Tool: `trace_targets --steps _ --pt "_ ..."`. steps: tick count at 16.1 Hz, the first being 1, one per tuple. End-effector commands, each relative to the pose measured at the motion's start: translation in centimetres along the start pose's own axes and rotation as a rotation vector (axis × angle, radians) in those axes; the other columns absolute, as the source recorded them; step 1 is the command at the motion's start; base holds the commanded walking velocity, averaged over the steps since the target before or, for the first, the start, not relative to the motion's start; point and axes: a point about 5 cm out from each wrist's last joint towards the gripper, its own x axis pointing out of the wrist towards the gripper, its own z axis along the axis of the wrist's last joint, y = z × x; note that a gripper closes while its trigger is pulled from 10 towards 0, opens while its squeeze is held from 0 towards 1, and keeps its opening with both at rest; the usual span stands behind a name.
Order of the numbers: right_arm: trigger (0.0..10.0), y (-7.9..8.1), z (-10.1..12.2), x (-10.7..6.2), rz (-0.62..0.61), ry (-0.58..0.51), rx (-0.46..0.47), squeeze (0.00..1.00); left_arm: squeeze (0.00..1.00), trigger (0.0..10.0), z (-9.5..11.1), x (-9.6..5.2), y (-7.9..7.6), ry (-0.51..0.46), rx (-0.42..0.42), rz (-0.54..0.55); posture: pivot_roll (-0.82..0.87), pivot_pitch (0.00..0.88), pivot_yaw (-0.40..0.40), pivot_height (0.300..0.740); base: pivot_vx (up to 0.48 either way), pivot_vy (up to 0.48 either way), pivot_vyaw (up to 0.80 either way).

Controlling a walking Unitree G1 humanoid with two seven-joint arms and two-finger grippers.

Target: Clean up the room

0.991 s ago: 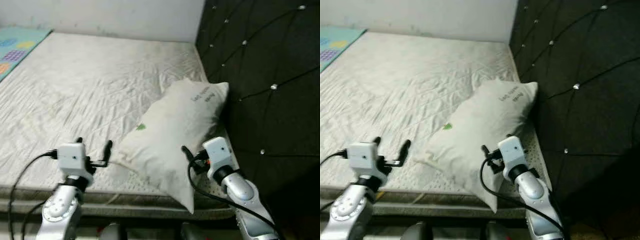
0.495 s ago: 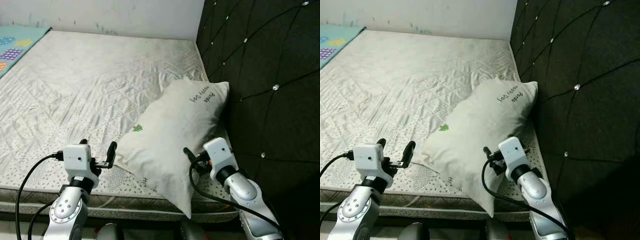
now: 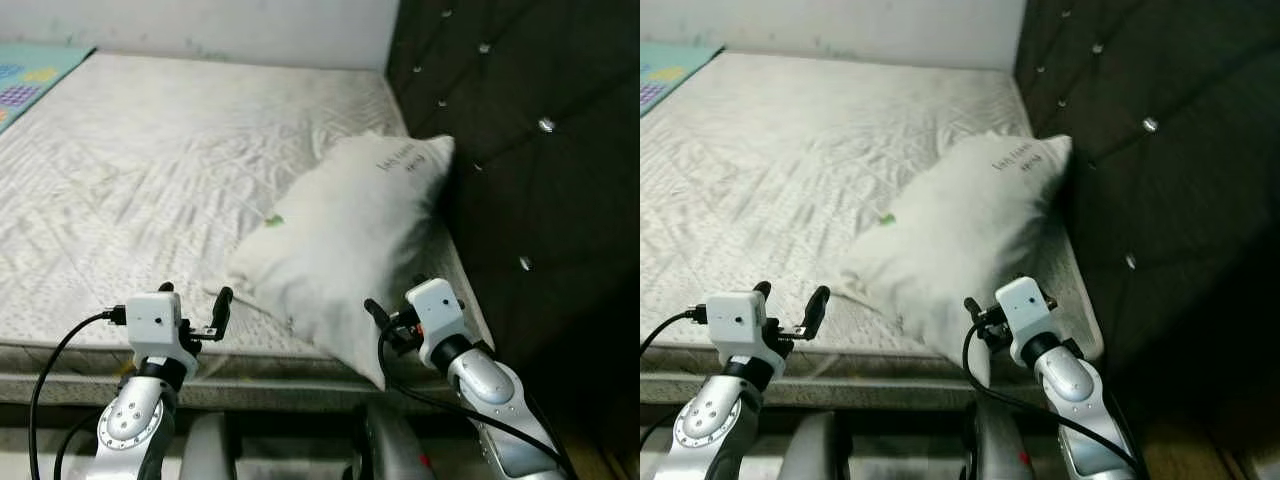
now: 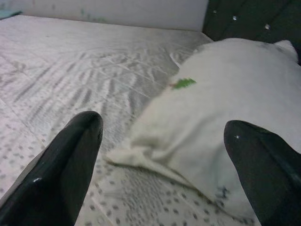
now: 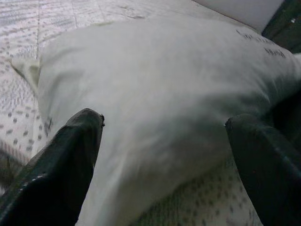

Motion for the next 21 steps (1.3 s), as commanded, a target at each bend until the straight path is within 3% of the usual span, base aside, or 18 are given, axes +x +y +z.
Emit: trace_targets --steps 1,8,10,21 --pt "10.0 -0.14 0.04 -0.16 0.001 0.003 0.004 0.00 0.00 10.0 0.33 0.06 -0.09 -0.008 0.013 -0.001 -0.09 0.086 -0.043 0.556 0.000 0.000 0.00" --pt "10.0 -0.03 0.33 0.26 0.028 -0.001 -0.017 0.00 0.00 10.0 0.54 0.06 -0.28 -0.026 0.016 -0.023 -0.08 0.084 -0.042 0.556 0.000 0.000 0.00" --pt "10.0 0.00 0.43 0.25 0.024 -0.009 -0.019 0.00 0.00 10.0 0.56 0.15 -0.31 -0.026 0.012 -0.031 -0.09 0.094 -0.041 0.556 0.000 0.000 0.80" --pt "10.0 -0.40 0.43 0.56 -0.019 -0.005 0.032 0.00 0.00 10.0 0.55 0.40 -0.25 -0.022 0.017 -0.035 -0.09 0.098 -0.036 0.556 0.000 0.000 0.07"
